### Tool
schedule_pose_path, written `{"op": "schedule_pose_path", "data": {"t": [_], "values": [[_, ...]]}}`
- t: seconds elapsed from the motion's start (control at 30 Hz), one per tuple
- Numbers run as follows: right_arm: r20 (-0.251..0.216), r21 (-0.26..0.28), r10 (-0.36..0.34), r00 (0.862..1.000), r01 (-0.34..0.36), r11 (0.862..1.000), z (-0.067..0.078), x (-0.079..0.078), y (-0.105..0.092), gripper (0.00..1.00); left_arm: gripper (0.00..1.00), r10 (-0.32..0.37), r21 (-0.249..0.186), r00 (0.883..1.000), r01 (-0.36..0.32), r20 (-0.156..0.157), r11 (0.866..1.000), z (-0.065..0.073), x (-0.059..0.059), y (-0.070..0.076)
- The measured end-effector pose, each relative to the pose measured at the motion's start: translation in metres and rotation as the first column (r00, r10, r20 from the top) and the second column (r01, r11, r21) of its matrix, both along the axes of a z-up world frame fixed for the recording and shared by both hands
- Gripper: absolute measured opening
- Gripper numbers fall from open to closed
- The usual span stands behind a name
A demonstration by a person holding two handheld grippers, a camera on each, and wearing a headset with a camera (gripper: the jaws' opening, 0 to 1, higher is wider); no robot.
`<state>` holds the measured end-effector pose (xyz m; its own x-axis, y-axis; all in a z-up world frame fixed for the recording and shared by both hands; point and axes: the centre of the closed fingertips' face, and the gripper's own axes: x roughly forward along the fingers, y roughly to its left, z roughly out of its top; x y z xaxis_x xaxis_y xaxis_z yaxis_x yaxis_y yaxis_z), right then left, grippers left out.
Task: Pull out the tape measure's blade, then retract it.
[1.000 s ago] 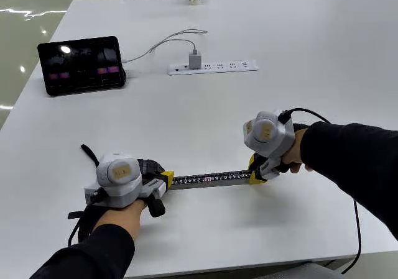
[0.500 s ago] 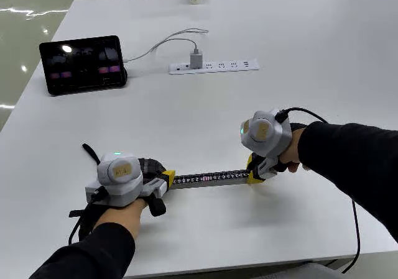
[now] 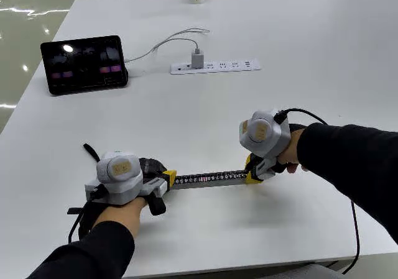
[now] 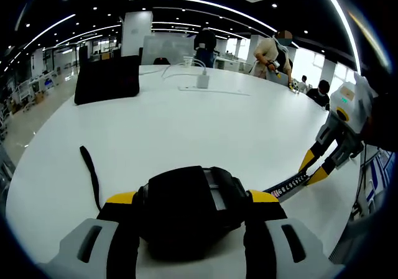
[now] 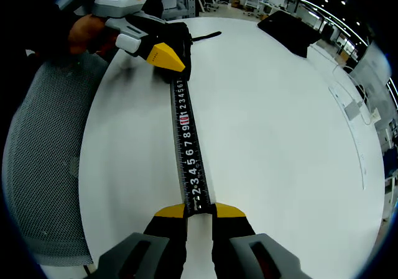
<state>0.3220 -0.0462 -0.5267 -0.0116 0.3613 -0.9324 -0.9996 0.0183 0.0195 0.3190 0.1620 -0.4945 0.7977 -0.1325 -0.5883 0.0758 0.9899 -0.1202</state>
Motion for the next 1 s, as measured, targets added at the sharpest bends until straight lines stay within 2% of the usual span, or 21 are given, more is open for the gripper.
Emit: {"op": "schedule_pose_path", "data": {"t": [0.3,1.0], "values": [[-0.001,0.007,-0.005,1.000,0.005,1.000,0.000,-0.001,0.008,0.11,0.63,0.006,-0.026,1.000,-0.007,-0.004,1.000,0.000,0.000,0.001],[-0.005,0.036,-0.006,1.000,0.006,0.999,0.001,-0.001,0.020,0.11,0.63,0.005,-0.041,1.000,-0.005,-0.011,0.999,0.000,-0.001,0.002]]}}
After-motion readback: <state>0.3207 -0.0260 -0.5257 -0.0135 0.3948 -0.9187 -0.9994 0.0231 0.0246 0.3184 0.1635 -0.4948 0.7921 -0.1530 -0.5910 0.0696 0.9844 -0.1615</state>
